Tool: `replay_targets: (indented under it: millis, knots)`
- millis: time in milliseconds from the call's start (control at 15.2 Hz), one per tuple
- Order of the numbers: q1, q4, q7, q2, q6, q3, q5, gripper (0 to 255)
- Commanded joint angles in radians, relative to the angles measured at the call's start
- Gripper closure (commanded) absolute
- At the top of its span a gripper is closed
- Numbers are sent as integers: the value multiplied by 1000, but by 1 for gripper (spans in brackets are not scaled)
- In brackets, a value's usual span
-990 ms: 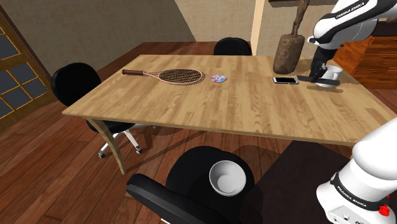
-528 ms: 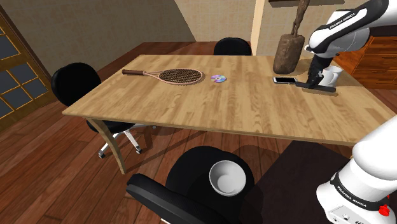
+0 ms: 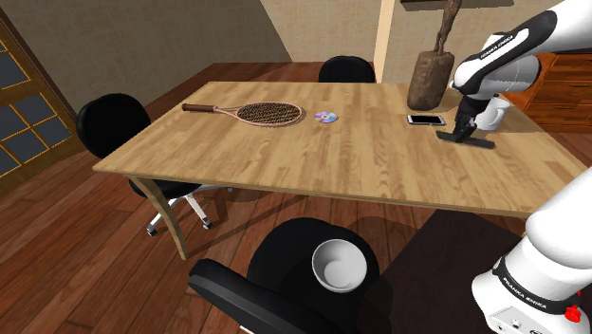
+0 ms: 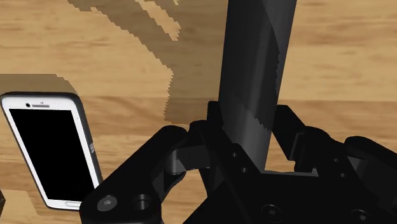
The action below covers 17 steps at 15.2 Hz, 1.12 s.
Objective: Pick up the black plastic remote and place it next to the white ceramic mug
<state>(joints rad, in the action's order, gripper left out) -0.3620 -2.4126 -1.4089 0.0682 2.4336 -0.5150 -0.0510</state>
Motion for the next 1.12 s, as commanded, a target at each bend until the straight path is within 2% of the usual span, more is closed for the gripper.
replay_targets:
  millis: [0,528,594,924,1056]
  knots:
    - [2,-9,-11,-22,30,-2,15,255]
    - [2,-12,-14,-29,38,-2,20,255]
    - [2,-12,-14,-29,38,-2,20,0]
    - [2,-12,-14,-29,38,-2,20,0]
    - [-1,5,16,32,-33,3,-21,0]
